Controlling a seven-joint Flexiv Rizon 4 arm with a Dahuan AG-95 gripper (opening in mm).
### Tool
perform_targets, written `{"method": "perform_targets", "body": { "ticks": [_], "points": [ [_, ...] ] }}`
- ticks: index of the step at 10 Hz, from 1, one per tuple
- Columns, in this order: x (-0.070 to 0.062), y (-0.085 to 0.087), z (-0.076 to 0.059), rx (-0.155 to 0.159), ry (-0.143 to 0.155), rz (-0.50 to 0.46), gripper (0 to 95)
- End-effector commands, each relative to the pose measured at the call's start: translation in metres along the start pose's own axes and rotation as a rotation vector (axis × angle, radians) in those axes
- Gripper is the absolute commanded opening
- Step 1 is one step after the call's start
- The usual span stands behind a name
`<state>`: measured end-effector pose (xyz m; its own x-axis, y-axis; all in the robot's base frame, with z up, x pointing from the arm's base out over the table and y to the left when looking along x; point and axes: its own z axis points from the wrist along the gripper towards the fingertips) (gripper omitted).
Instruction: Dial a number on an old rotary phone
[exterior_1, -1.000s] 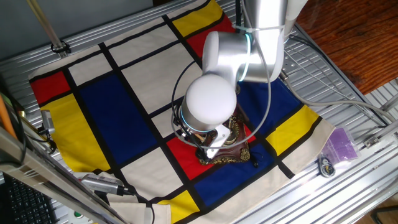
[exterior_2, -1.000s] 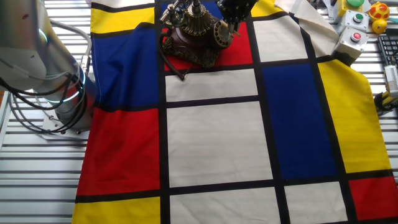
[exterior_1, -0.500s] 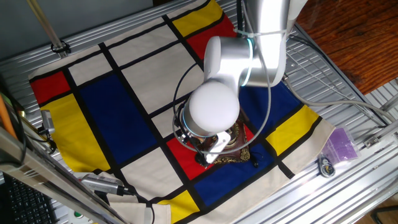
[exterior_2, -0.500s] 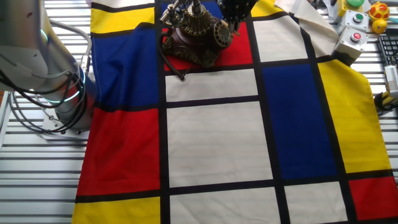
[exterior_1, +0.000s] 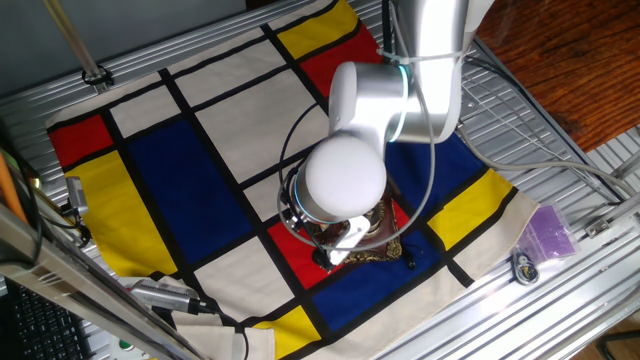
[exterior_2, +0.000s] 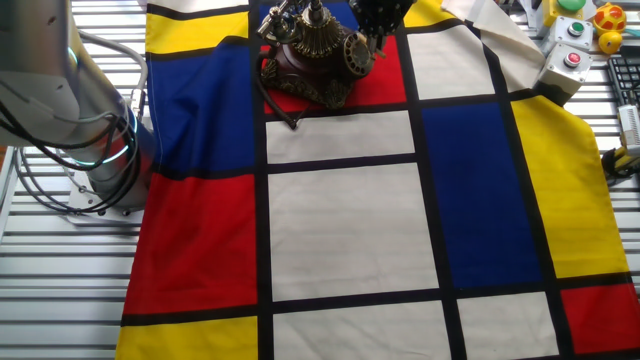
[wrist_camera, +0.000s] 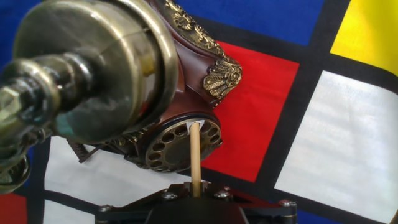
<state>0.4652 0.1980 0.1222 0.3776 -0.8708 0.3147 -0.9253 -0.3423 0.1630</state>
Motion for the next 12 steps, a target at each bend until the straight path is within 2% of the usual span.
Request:
{"method": "perform_targets", "body": {
  "ticks": [1,12],
  "points": [
    [0.0002,0.0,-0.0002,-0.004,0.009,0.002,0.0],
    [-0.0001,-0.0039,0.0005,-0.023,0.039,0.026,0.0]
  ]
}}
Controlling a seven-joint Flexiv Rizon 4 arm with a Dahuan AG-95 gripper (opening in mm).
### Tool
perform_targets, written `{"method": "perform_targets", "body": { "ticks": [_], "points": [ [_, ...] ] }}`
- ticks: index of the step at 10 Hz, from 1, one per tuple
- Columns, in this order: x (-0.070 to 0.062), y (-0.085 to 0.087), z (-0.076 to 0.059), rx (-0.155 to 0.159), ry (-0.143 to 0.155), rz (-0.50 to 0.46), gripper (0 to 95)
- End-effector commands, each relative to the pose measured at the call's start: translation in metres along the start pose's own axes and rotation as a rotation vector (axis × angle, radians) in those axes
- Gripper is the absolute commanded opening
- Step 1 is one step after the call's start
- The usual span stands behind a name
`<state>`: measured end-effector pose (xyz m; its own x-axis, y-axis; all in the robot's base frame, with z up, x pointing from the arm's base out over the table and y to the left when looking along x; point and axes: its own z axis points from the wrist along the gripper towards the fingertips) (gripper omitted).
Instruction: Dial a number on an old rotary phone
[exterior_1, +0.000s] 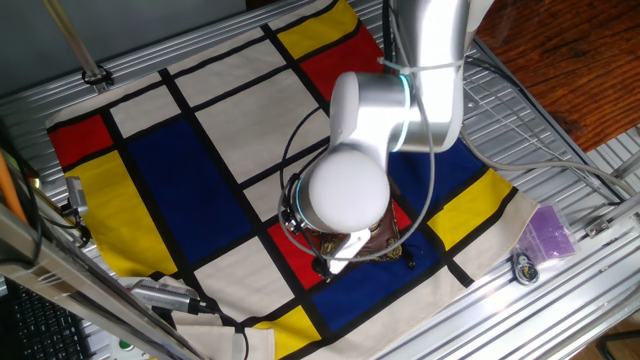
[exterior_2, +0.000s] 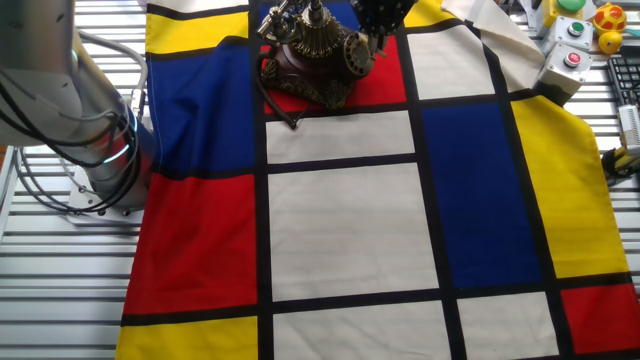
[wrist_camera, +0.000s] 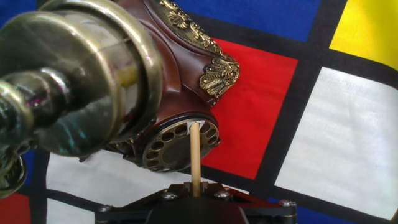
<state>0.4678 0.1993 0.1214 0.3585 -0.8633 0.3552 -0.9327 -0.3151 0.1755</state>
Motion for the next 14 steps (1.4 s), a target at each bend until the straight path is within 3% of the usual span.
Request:
{"method": "perform_targets", "body": {
  "ticks": [1,14],
  "points": [
    [0.0004,-0.0016,0.0018,-0.003,0.001,0.008,0.0],
    [0.0002,-0.005,0.004,-0.02,0.055,0.035,0.0]
  ]
}}
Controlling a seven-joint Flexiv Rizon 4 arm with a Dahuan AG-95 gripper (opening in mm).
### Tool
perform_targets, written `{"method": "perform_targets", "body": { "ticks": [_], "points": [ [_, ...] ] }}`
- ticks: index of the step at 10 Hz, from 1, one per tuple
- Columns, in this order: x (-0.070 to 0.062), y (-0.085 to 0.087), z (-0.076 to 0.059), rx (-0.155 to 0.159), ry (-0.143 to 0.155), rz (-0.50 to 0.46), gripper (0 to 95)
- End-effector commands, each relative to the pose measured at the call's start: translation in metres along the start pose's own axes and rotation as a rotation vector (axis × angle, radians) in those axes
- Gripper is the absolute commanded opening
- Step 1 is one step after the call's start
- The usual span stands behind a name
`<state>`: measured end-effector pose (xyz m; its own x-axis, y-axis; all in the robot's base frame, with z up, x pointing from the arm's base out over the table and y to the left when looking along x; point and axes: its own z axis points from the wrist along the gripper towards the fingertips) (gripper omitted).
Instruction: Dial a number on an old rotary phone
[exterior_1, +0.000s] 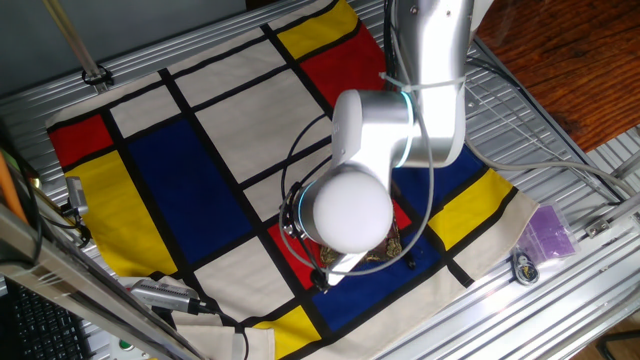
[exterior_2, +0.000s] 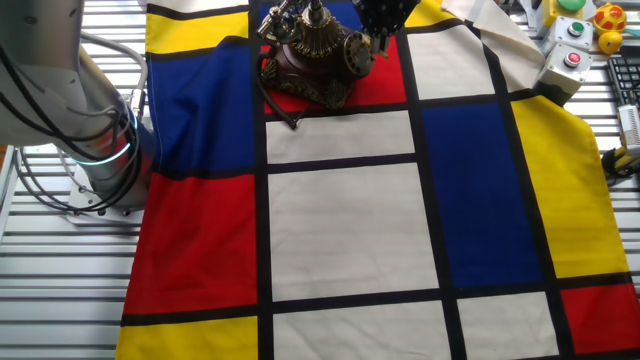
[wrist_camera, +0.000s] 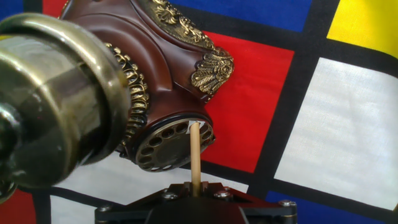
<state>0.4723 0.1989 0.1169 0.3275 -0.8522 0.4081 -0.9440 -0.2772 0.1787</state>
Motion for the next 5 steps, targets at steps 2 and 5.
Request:
{"method": "perform_targets", "body": {
  "ticks": [2,5],
  "points": [
    [-0.0003,-0.0007,0.0007,0.001,0.007,-0.007,0.0],
    [-0.0004,-0.0014,0.0019,0.017,0.011,-0.032,0.0]
  ]
}}
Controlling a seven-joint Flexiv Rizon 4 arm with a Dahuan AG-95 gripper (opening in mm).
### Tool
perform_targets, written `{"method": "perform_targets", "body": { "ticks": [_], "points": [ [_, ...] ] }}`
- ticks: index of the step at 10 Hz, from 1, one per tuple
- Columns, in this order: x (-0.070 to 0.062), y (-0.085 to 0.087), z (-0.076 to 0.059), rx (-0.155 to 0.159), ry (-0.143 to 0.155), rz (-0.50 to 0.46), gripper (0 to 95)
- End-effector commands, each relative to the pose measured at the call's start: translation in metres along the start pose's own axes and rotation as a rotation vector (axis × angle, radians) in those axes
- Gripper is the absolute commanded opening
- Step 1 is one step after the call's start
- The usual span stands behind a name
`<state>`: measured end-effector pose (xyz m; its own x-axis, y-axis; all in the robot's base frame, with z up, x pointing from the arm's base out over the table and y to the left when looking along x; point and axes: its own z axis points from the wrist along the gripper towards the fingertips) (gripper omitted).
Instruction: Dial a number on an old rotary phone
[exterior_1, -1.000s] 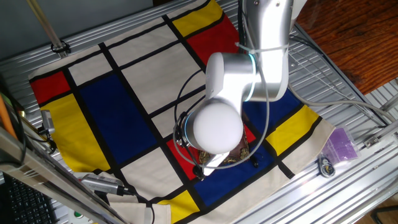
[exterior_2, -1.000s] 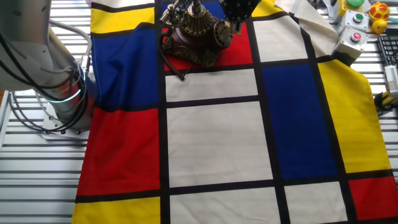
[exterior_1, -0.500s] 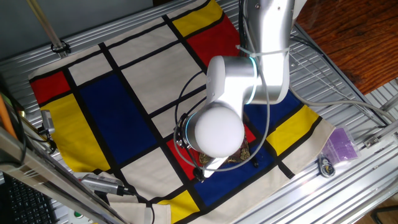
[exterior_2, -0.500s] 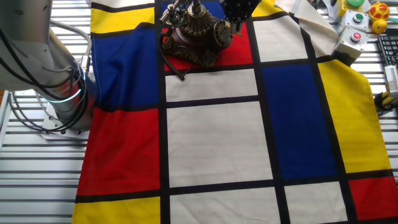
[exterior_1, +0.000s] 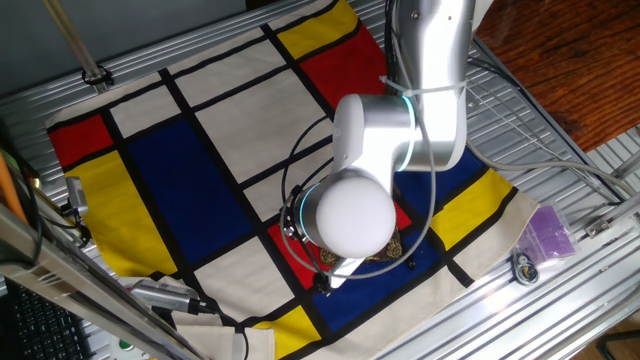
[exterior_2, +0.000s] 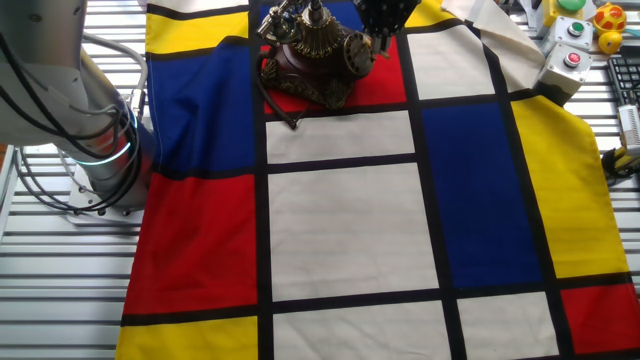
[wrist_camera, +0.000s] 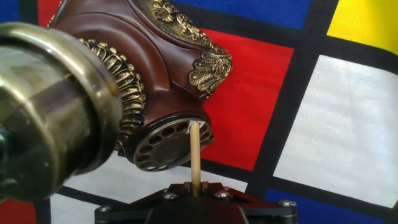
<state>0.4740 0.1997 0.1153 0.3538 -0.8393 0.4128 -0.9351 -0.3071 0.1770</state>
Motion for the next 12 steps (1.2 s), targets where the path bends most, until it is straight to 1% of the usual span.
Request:
{"method": "perform_targets", "body": {
  "ticks": [1,6,8,9,12],
  "points": [
    [0.0003,0.0003,0.0016,0.007,0.002,-0.008,0.0],
    [0.0,-0.0014,0.0035,0.003,0.011,-0.012,0.0],
    [0.0,-0.0014,0.0036,0.002,0.019,-0.009,0.0],
    [0.0,-0.0015,0.0039,0.002,0.028,-0.004,0.0],
    [-0.0002,-0.0021,0.0049,0.002,0.037,0.003,0.0]
  ]
}}
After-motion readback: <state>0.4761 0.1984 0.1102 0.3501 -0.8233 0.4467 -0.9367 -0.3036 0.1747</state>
